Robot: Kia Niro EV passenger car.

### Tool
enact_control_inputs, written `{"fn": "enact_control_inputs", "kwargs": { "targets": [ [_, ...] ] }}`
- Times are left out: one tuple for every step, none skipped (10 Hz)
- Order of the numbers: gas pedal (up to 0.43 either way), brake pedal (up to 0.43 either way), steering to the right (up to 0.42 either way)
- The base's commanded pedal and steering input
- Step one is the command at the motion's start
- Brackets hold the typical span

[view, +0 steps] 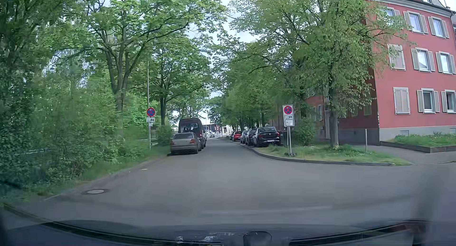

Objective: Follow the waypoints while adhering to traffic rules and regulations

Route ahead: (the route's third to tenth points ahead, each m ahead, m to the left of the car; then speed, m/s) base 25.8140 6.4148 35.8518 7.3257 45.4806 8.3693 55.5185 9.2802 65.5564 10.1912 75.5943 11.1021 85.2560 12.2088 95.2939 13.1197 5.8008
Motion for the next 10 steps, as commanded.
{"fn": "enact_control_inputs", "kwargs": {
  "targets": [
    [0.13, 0.0, -0.007],
    [0.13, 0.0, -0.003],
    [0.13, 0.0, -0.001],
    [0.13, 0.0, -0.003],
    [0.13, 0.0, -0.004],
    [0.13, 0.0, -0.003],
    [0.13, 0.0, -0.002],
    [0.13, 0.0, -0.002],
    [0.138, 0.0, -0.004],
    [0.138, 0.0, -0.008]
  ]
}}
